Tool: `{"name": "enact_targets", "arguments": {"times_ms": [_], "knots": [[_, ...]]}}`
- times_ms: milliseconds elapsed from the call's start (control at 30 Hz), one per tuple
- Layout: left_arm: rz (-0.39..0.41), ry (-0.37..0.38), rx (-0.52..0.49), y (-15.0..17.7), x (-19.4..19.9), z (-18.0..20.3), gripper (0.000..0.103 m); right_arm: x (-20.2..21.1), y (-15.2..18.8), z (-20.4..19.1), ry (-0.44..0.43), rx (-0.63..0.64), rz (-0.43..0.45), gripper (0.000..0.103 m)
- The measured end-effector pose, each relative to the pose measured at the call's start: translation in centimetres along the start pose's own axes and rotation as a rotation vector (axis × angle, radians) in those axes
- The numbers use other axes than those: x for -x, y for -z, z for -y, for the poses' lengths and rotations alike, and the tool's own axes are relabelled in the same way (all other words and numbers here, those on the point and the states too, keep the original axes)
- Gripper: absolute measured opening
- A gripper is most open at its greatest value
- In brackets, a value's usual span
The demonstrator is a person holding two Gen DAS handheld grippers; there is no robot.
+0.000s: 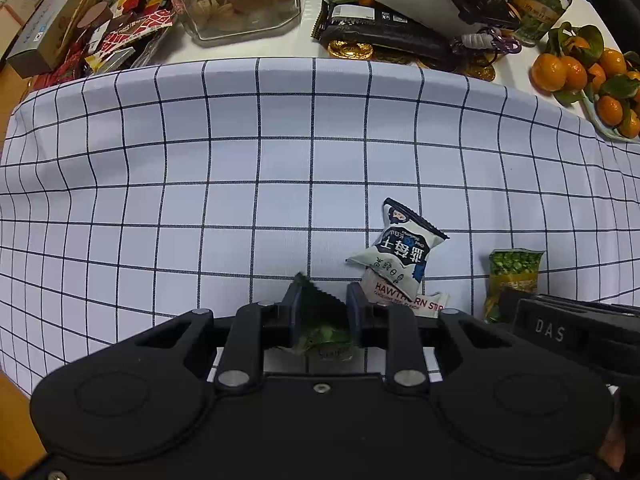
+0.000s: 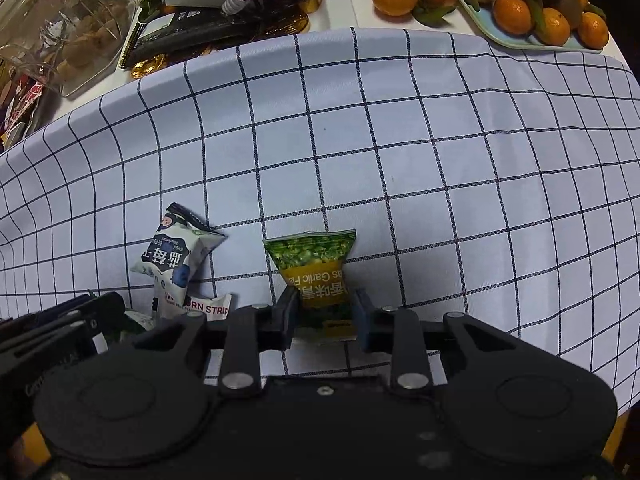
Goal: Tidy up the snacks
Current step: 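Grasp the green pea snack packet with the right tool while the left tool reaches the green candy, then grasp the blue-and-white packet with the left tool and lift it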
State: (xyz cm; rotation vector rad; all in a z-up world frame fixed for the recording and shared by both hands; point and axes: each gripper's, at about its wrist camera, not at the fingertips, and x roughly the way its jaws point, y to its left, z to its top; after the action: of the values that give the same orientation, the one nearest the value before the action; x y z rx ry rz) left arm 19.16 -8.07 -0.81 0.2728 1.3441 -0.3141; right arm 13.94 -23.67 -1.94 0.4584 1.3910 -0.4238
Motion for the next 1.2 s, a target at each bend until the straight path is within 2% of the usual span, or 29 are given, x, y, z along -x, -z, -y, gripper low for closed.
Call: {"name": "enact_targets", "arguments": {"times_ms": [200,333,600,800,900,1000,1200], "knots": [[-0.011,0.006,0.007,0.2,0.2,-1.0,0.039,-0.1,0.1,0.1,-0.008,0.007,-0.011,0.030],[-0.019,0.020,0.035,0.3,0.2,-2.1,0.050,0.0,0.1,0.3,-0.008,0.007,-0.014,0.030],[-0.057,-0.053,0.027,2.1,-0.6,-4.0,0.049,0.0,0.0,0.5,-0.014,0.000,-0.021,0.029],[-0.067,-0.077,0.051,2.7,-1.0,-5.5,0.047,0.0,0.0,0.5,-0.008,-0.002,-0.019,0.029],[-0.052,-0.055,0.082,2.4,-0.5,-6.0,0.047,0.0,0.0,0.3,-0.003,0.001,-0.016,0.029],[-0.021,-0.024,0.083,2.0,0.3,-5.5,0.047,0.0,0.1,0.2,-0.001,0.006,-0.015,0.029],[0.026,0.010,0.007,1.4,0.5,-1.7,0.047,0.1,0.2,0.4,0.014,-0.004,-0.021,0.028]]}}
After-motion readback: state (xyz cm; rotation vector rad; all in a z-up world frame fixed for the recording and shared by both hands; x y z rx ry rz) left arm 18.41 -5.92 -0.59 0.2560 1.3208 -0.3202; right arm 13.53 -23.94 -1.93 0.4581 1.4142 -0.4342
